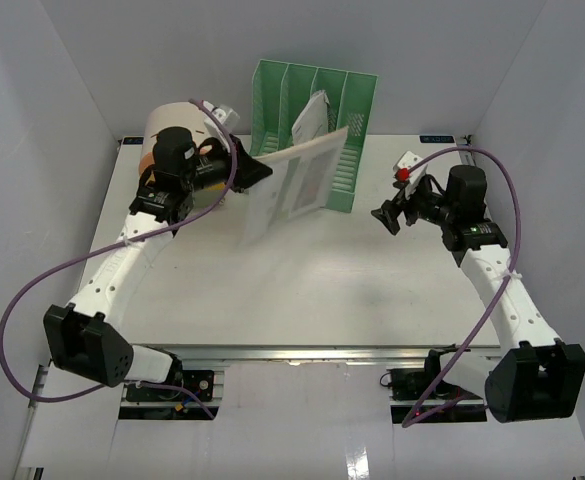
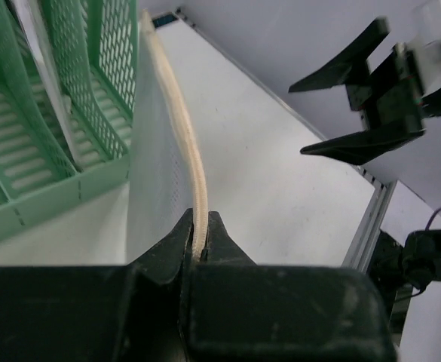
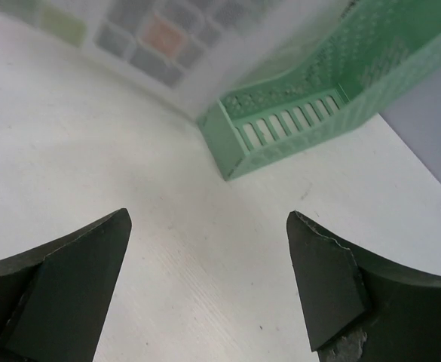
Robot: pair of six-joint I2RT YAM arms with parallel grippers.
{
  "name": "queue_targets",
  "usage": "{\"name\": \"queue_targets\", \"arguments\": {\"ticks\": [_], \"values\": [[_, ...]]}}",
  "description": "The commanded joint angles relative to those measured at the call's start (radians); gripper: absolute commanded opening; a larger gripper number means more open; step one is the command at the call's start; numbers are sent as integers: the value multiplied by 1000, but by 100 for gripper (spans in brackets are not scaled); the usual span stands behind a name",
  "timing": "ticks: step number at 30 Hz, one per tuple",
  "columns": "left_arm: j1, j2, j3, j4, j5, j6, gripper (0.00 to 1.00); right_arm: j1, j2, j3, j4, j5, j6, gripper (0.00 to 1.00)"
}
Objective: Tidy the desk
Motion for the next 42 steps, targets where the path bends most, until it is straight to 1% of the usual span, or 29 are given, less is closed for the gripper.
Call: {"name": "queue_targets", "arguments": {"ticks": [1,6,9,13,15,16,18,20,24,30,35,37,39,40,42], "values": [[3,-64,113,-4,-51,-53,0,-68,-23,-58,97,-97,69,90],[1,-57,175,50,-54,-95,0,-77,-56,-109,112,-152,34,90],[1,-21,225,64,-30,-125,0,-77,-63,-137,123,-152,29,90],[1,0,251,100,-8,-174,0,-77,-71,-158,123,-160,7,90],[-1,3,252,136,3,-213,0,-77,-80,-176,116,-215,-45,90],[-2,6,251,152,5,-221,0,-77,-85,-179,100,-255,-95,90],[-11,26,260,197,17,-268,0,-76,-105,-198,4,-350,-256,91],[-26,55,278,198,15,-279,0,-75,-127,-220,-6,-383,-311,91],[-62,132,311,198,-25,-264,0,-77,-137,-232,-30,-381,-350,91],[-97,256,408,177,-67,-235,0,-77,-157,-253,-41,-369,-371,91],[-126,317,455,121,-164,-176,0,-77,-166,-258,-60,-368,-402,91],[-134,333,466,105,-194,-160,0,-75,-160,-248,-85,-377,-452,91],[-139,349,472,92,-218,-143,0,-71,-137,-216,-188,-402,-588,91],[-142,353,473,89,-229,-132,0,-70,-125,-188,-234,-400,-619,91],[-143,353,473,88,-240,-124,0,-67,-109,-135,-273,-392,-664,91]]}}
